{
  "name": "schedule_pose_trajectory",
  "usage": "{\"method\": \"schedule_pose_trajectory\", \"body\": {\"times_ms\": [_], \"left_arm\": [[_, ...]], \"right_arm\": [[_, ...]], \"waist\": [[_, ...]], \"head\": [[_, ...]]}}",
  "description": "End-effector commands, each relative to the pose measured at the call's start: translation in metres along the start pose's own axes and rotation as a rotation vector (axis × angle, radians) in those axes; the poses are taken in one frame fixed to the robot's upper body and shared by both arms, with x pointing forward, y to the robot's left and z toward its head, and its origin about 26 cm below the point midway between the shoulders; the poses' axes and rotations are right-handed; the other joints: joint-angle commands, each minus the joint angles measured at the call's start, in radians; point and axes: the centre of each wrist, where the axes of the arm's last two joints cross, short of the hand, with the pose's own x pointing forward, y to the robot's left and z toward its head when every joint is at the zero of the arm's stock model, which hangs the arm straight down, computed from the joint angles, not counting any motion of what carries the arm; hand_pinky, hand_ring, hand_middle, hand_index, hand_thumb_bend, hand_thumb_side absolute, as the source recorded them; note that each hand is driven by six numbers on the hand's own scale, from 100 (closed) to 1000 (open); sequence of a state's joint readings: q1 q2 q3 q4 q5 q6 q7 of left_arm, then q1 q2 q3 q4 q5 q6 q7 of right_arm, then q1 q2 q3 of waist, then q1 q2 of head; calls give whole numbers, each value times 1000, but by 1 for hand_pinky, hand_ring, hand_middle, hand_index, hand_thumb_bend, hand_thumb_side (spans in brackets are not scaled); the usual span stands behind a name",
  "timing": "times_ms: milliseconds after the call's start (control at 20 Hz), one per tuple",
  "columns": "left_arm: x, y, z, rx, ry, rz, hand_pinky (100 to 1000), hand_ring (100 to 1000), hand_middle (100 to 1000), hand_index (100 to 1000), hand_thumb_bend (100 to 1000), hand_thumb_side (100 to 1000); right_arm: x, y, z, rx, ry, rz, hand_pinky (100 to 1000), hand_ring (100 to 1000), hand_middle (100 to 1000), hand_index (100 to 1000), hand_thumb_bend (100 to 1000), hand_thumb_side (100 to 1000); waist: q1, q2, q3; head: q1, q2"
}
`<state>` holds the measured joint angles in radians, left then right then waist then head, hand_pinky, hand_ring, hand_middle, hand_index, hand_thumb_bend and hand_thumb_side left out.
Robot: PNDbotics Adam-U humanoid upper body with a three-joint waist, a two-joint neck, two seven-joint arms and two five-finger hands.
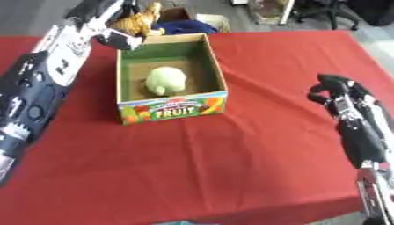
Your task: Pick up objects on the table and place them in the box.
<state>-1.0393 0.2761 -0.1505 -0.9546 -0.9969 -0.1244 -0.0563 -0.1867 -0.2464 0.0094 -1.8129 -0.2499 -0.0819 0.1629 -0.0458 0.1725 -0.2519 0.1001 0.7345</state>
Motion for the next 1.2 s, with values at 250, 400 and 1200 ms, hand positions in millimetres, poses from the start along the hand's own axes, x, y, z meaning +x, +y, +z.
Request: {"method": "schedule_pose_trajectory", "body": {"times_ms": [250, 400, 1200], "left_arm": [[10, -4, -8, 95, -27, -66, 573, 455, 394, 568, 286, 100], [10, -15, -6, 78, -35, -88, 587, 481, 431, 601, 332, 100], [1, -14, -1, -124, -51, -137, 687, 668, 698, 742, 860, 256]], "right_arm": [[7, 2, -8, 32, -31, 0, 819, 1000, 594, 754, 100, 548], [7, 2, -9, 36, -33, 0, 819, 1000, 594, 754, 100, 548], [5, 2, -8, 35, -23, -1, 819, 1000, 594, 752, 100, 551]], "waist": [[2, 1, -27], [3, 5, -33], [5, -3, -24]], "head": [[16, -24], [20, -25], [15, -28]]}}
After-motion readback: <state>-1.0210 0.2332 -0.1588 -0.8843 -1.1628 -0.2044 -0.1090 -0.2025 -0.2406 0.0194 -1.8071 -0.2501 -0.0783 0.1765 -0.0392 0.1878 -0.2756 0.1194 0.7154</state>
